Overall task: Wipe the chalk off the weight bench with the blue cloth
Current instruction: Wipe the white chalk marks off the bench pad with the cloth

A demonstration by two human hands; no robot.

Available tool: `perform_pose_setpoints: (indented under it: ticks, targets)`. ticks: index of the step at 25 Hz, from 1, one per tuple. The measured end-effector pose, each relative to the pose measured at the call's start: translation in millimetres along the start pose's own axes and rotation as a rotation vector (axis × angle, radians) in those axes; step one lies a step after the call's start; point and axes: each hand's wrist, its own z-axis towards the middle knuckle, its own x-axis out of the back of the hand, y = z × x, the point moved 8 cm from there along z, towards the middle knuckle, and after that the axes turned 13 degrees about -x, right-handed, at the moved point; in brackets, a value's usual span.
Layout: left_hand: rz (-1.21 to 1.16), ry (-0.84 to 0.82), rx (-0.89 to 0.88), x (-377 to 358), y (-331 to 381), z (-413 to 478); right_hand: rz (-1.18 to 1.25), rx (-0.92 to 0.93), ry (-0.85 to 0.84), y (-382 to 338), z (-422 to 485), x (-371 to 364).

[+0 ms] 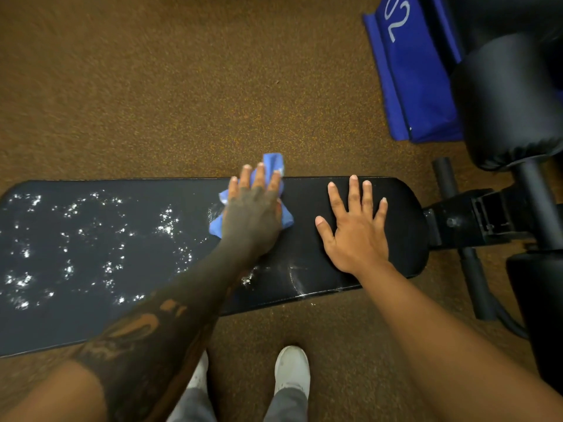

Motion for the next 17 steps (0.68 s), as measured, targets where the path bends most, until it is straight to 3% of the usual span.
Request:
perform_pose_setpoints:
  ticks: [4, 7, 12, 17]
  targets:
    - [-0.056, 0.062, 0.192, 10, -54, -36, -0.002, -0.001, 0.007, 0, 0, 0]
    - [-0.070, 0.065, 0.153, 3, -25, -69, -0.018, 0.000, -0.001, 0, 0, 0]
    - [-0.014, 0.000, -0.126, -5, 30, -39, -0.019, 0.004, -0.023, 0, 0, 1]
    - [-0.020, -0.021, 0.063, 2, -45, -33, 0.013, 0.009, -0.040, 2, 0, 1]
